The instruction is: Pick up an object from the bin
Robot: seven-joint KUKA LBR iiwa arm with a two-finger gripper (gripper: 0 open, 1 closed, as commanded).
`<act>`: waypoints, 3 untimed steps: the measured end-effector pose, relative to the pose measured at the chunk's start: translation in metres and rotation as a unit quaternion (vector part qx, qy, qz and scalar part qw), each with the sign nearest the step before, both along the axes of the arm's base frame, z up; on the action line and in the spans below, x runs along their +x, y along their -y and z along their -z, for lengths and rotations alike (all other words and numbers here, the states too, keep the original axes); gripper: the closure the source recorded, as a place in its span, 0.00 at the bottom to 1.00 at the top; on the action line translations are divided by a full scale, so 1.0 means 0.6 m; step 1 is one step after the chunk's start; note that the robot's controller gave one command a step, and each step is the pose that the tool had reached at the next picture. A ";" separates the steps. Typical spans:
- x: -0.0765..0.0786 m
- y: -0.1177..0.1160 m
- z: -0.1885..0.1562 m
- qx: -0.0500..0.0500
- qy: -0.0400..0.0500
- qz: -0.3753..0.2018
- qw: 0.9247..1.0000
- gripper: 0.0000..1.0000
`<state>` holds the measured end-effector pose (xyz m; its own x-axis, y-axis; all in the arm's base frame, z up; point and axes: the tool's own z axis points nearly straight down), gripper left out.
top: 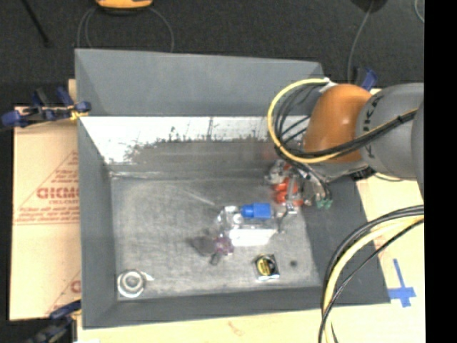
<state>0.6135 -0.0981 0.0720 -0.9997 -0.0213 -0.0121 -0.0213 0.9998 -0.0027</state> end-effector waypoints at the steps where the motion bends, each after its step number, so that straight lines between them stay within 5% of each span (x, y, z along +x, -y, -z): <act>1: -0.031 -0.083 -0.006 0.001 0.003 0.145 0.989 0.00; 2: -0.046 -0.181 -0.007 -0.001 0.003 0.063 0.998 0.00; 3: -0.063 -0.255 -0.006 0.001 0.003 0.096 0.995 0.00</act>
Offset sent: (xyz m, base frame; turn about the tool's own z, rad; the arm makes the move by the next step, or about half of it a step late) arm -0.0231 0.0527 -0.0020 0.2911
